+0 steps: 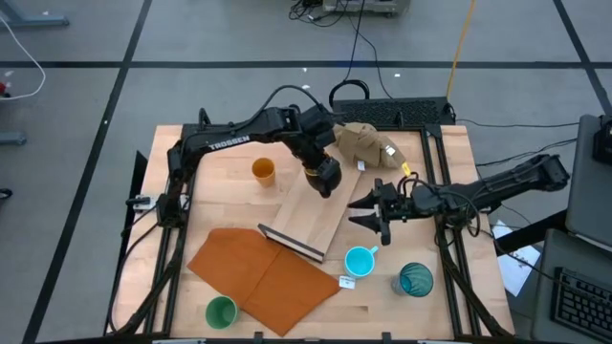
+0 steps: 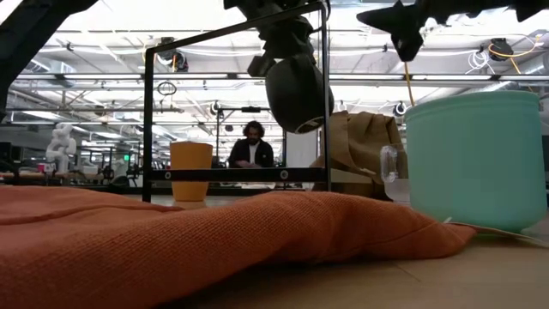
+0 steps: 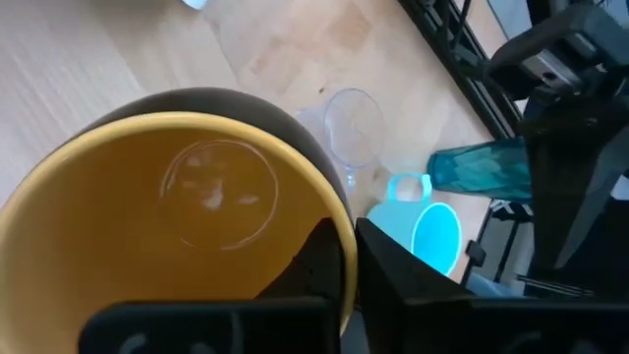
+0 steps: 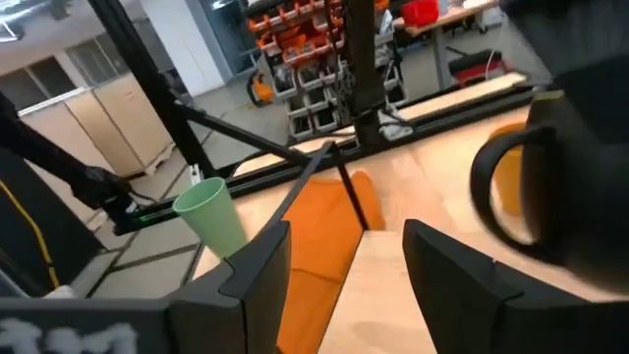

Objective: Stack small to large cups/mugs on shelf
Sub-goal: Put the black mug on the shelf

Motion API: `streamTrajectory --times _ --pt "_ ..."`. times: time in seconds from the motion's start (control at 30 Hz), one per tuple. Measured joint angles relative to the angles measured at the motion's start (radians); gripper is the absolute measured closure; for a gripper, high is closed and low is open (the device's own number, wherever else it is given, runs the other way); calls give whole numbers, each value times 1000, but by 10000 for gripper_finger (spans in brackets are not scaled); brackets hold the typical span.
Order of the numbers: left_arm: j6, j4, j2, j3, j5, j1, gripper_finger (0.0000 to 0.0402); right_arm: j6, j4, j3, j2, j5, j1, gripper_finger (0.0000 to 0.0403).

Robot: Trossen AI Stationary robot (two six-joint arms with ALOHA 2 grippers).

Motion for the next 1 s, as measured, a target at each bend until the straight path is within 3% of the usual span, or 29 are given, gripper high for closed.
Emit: streamTrajectory --times 0.17,0.33,0.57,0.8,1.0 --pt "-18 12 0 0 -1 -22 367 -33 -17 0 26 0 -18 223" --pt "-36 39 0 0 3 -43 389 -37 -33 0 73 -1 -39 224" --pt "-81 104 0 0 10 -59 370 -41 -33 0 117 -4 -60 224" --pt "-99 103 0 0 0 -84 389 -54 22 0 119 -4 -83 224" --pt "-103 104 0 0 -25 -102 369 -54 29 0 119 -9 -97 225"
